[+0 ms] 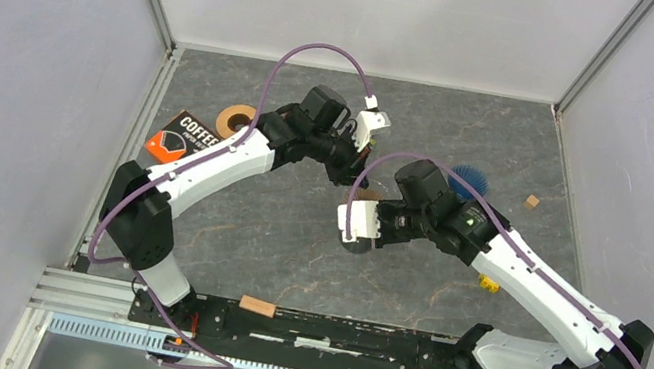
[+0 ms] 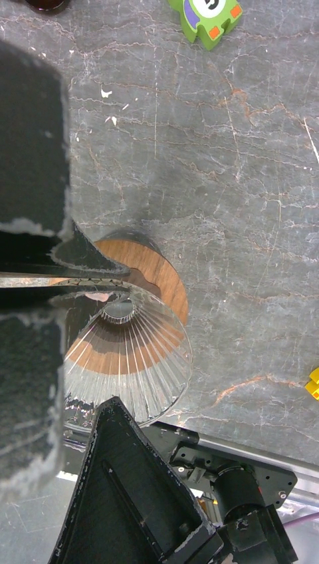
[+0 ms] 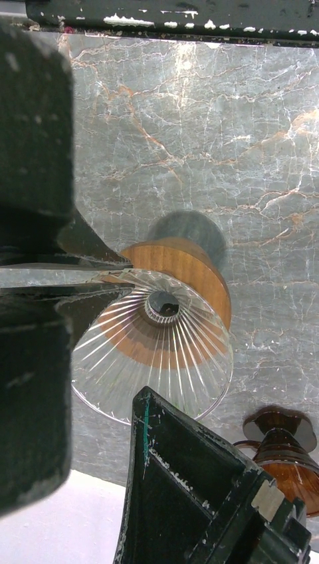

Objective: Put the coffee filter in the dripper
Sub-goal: Place the coffee dripper in the dripper holder.

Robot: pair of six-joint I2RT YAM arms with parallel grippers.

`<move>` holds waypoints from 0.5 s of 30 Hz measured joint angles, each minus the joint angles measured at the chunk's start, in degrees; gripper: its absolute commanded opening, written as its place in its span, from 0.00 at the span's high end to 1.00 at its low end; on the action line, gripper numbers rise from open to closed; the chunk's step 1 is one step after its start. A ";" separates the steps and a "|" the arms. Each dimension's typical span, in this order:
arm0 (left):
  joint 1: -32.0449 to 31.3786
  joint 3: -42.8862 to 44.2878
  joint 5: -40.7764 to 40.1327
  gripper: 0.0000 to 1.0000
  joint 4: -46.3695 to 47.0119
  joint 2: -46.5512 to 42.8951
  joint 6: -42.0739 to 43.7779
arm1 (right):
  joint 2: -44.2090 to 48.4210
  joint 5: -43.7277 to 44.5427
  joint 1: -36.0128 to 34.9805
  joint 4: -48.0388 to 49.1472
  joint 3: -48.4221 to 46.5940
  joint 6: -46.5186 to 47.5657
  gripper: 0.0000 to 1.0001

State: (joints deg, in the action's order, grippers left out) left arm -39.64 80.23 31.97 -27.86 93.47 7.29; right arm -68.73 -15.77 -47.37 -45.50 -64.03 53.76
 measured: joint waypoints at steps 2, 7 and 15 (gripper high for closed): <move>-0.07 -0.07 -0.04 0.98 0.15 0.00 0.09 | 0.04 0.02 0.00 0.39 0.33 -0.04 1.00; -0.09 -0.81 -0.11 0.98 1.16 -0.28 0.28 | -0.02 0.07 -0.04 0.76 0.52 -0.28 1.00; -0.11 -1.84 -0.17 0.98 2.32 -0.76 0.90 | -0.50 0.17 -0.17 0.83 0.35 -0.59 1.00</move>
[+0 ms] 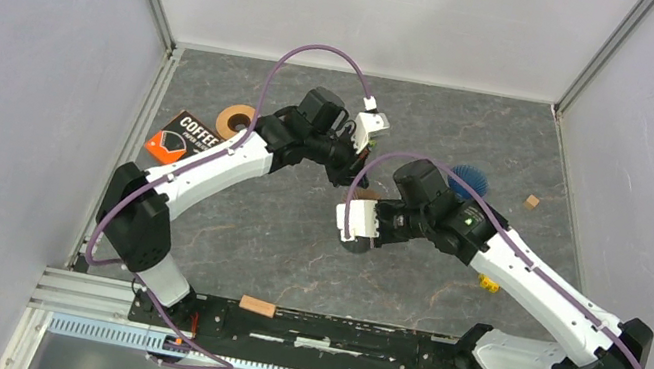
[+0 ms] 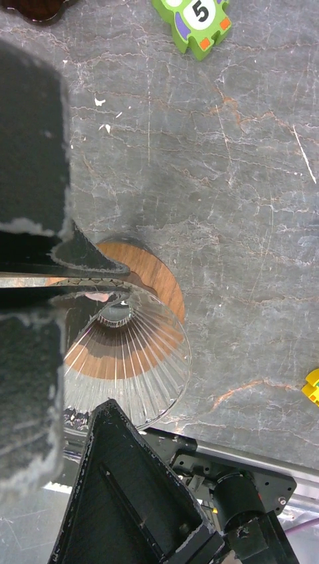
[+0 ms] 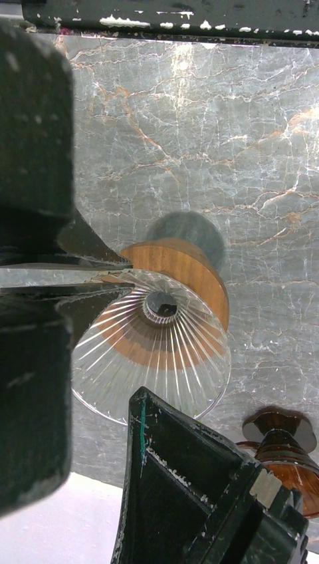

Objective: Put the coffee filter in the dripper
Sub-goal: Place the coffee dripper in the dripper holder.

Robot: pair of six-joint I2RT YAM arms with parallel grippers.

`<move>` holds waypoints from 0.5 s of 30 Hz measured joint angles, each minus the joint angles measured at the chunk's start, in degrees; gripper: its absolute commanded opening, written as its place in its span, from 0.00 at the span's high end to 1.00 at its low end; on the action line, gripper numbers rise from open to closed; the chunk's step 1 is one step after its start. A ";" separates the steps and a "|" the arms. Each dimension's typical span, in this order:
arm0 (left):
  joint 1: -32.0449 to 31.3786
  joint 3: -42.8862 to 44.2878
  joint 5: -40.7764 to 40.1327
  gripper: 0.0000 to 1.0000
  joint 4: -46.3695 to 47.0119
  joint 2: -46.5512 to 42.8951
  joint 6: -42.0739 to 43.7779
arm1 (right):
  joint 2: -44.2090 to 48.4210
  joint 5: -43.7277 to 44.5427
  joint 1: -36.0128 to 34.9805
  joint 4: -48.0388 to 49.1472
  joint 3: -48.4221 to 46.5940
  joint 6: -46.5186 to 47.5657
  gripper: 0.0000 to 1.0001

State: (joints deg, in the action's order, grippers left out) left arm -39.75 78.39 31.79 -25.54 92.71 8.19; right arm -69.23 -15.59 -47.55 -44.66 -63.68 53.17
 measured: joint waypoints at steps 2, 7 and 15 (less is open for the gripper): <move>0.00 -0.35 -0.07 0.98 0.42 -0.17 0.13 | -0.20 0.00 -0.02 -0.04 -0.15 -0.02 1.00; 0.00 -0.59 -0.13 0.98 0.79 -0.24 0.44 | -0.70 0.00 -0.09 -0.28 -0.63 -0.42 1.00; 0.00 -0.87 -0.11 0.98 1.36 -0.26 0.50 | -1.09 -0.04 -0.09 -0.39 -0.83 -0.46 1.00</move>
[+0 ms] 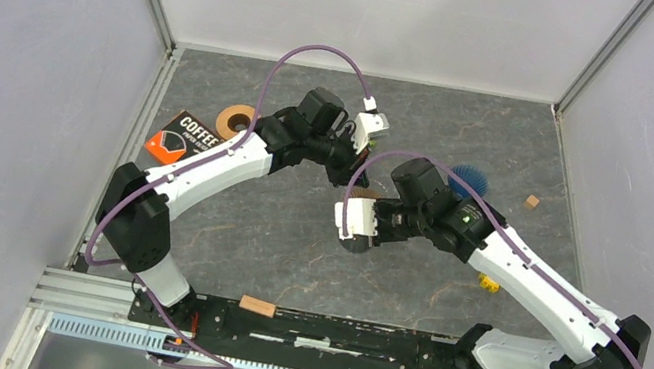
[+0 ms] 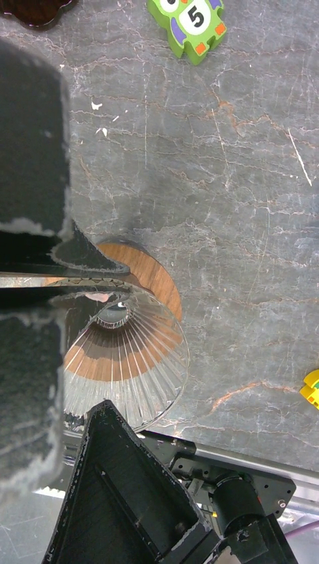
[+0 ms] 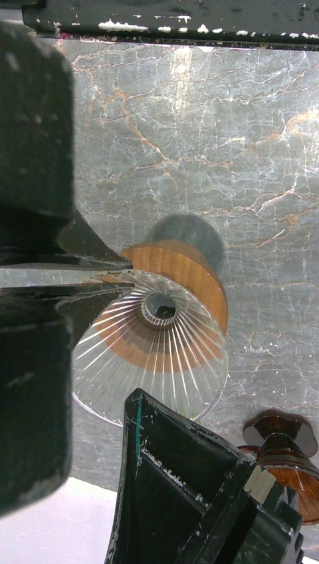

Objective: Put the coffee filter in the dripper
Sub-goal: Place the coffee dripper in the dripper holder.

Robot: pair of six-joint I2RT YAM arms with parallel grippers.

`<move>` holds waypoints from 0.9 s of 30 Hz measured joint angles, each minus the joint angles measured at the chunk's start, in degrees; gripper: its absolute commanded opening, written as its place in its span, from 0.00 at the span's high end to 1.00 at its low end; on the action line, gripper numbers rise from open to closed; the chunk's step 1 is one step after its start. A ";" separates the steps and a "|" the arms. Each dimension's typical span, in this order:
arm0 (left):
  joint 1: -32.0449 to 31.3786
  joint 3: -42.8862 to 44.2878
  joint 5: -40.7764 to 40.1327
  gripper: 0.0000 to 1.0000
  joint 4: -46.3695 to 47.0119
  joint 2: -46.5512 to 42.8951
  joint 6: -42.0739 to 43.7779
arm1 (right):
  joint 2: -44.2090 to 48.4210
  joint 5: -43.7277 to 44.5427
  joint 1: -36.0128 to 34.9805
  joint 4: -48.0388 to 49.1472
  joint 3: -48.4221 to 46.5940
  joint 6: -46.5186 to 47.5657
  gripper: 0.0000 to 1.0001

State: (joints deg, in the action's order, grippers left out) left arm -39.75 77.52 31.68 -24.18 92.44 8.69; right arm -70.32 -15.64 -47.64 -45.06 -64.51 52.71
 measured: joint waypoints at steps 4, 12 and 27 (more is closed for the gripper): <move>0.00 -0.07 -0.02 0.98 0.09 -0.09 0.00 | -0.20 0.00 0.00 -0.28 -0.33 -0.20 1.00; 0.00 0.00 -0.28 0.98 -0.04 -0.22 0.02 | -1.18 0.00 0.00 -2.69 -2.56 -0.55 0.77; -0.68 1.14 -2.08 0.80 -1.86 -0.22 0.00 | -3.91 3.37 0.07 -4.04 -3.67 -0.76 0.65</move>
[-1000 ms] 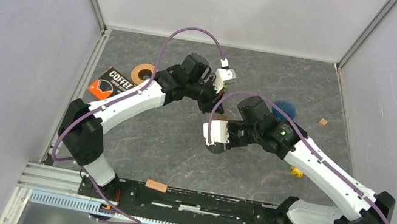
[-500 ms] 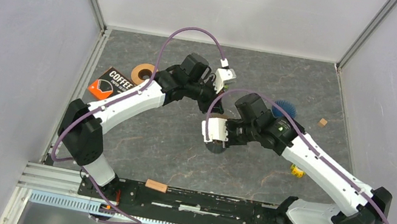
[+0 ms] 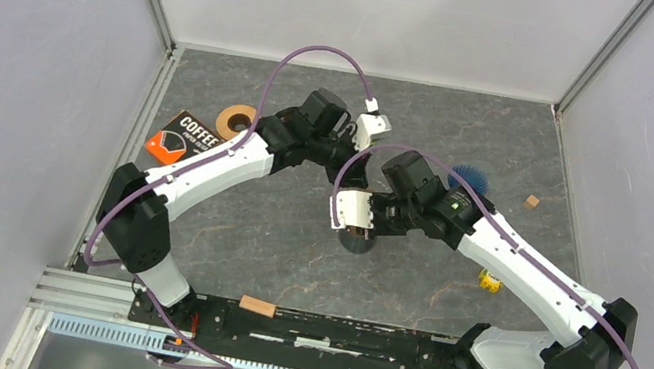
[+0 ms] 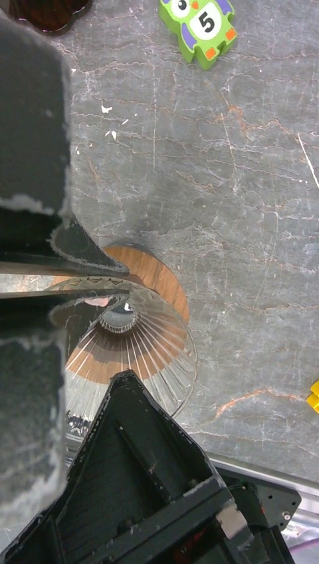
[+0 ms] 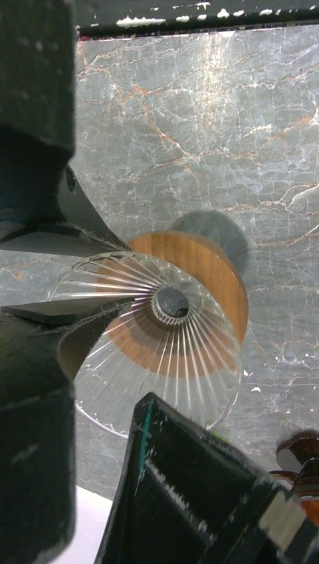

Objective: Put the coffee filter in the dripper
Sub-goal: Place the coffee dripper in the dripper holder.

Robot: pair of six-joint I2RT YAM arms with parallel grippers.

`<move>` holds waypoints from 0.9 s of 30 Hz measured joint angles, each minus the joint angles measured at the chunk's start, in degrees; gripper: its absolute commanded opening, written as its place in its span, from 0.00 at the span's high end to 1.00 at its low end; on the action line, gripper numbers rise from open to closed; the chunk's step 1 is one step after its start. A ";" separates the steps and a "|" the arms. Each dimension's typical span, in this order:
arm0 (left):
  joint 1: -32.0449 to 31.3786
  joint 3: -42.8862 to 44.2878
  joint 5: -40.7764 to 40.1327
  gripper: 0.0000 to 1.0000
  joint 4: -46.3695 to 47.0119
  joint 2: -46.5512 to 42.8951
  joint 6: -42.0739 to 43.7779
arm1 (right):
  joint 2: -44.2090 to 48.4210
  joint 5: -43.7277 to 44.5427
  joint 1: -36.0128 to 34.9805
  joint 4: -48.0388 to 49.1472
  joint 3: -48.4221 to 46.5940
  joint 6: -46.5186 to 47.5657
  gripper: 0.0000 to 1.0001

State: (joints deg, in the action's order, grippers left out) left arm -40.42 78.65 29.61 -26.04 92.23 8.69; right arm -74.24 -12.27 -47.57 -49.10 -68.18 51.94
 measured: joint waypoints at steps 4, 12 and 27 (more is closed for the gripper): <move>-0.50 0.09 -1.40 0.71 -2.73 0.37 0.57 | -0.09 0.83 0.09 -0.20 -0.94 0.11 0.63; -0.83 0.13 -2.67 0.64 -5.68 1.16 0.59 | -0.07 0.76 0.09 0.74 -1.33 0.61 0.65; -1.25 3.58 -3.85 0.53 -8.63 1.27 0.59 | 2.19 -1.11 -0.17 0.94 0.85 1.07 0.89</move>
State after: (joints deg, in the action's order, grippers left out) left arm -41.67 82.24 25.76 -34.68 93.49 9.28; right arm -72.05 -13.39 -47.75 -48.16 -67.33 53.01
